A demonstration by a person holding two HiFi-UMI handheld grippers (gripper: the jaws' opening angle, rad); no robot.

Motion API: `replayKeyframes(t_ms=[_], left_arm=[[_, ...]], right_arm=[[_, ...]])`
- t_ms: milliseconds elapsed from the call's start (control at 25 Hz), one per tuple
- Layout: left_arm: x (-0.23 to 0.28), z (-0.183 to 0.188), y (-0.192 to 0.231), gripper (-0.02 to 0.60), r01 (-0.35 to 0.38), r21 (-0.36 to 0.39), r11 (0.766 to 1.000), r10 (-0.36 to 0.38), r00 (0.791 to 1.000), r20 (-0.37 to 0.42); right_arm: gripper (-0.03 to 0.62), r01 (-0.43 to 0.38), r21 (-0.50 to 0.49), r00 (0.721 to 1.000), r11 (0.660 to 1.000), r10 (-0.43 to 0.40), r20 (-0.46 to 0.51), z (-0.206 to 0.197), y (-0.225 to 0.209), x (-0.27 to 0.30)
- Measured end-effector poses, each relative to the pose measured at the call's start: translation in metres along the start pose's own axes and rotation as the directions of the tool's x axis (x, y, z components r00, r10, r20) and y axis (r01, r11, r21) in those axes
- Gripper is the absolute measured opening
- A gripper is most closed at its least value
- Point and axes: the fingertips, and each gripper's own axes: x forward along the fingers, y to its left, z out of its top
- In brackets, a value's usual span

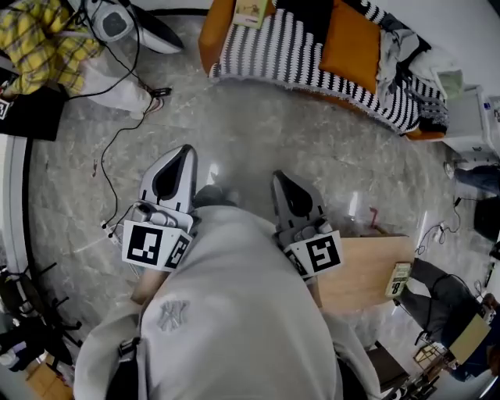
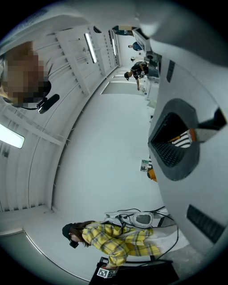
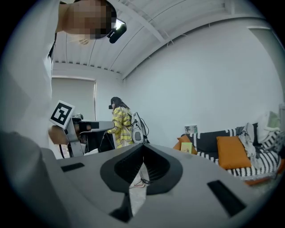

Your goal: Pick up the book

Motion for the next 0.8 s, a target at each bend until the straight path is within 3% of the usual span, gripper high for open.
replayKeyframes(t_ms=[520,800], left_arm=[[0.009,-0.009,0.001,0.009,0.002,-0.004,1.000,-0.003,0.999,-0.036],[0.048,-0.008,0.012,0.009,0.044,-0.033,0.998,-0.046,0.998,-0.052]], right_arm=[[0.018,0.017,0.063,0.999,0.998,-0.015,-0.041,-0.017,-0.015,0.005],[0.018,0.060,0.051,0.995,0.997,-0.055,-0.087,-0.019,-0.039,0.024]])
